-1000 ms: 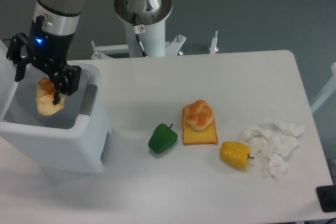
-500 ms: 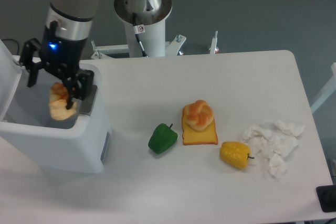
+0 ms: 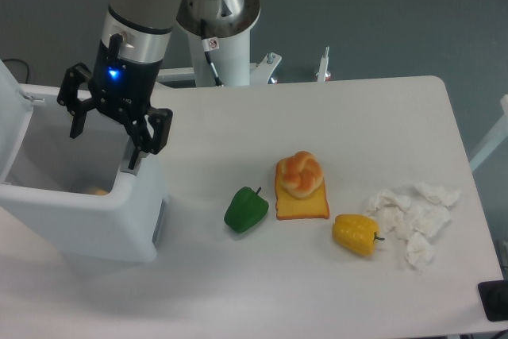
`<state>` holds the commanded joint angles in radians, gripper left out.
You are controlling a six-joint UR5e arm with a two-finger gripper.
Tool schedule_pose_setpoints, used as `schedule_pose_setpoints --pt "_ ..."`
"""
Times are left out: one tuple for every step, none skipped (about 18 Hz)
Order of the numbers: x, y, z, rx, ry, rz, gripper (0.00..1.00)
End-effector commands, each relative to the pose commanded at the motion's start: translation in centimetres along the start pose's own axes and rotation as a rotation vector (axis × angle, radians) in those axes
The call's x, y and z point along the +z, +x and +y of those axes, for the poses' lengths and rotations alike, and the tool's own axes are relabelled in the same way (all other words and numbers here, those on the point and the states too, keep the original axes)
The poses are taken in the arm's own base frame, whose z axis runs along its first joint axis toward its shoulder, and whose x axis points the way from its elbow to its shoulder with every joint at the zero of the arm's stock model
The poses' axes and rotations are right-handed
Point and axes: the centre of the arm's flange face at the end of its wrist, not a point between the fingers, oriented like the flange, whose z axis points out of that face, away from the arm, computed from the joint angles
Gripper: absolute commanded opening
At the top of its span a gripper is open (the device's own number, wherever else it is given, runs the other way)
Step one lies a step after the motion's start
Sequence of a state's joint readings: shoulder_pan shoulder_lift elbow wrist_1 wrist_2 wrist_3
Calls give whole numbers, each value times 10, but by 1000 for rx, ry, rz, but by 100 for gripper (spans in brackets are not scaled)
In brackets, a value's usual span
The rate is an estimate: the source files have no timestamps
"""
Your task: Place the square bread in the trash can
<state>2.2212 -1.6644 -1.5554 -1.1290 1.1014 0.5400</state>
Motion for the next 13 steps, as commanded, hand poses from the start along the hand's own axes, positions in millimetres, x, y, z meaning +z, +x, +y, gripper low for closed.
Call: schedule_pose_setpoints --pt "-1 0 0 1 1 -1 100" --pt "0 -1 0 -1 1 -3 100" --pt "-1 -4 0 -1 2 -7 100" --pt "-3 -6 0 7 5 -10 100" --pt "-9 -15 1 16 12 -23 100" --pt "-18 -26 3 25 21 -40 100" --pt "-23 -34 5 29 25 -50 100" --pt "-26 -41 8 28 23 -58 100" --pt "-32 -49 12 28 6 -75 100" --pt "-41 -56 19 40 -22 -106 100" --pt "-51 -64 27 72 -50 -141 100" --pt "-58 -75 36 111 -84 -166 100" --pt "-66 -87 45 144 -115 -190 100"
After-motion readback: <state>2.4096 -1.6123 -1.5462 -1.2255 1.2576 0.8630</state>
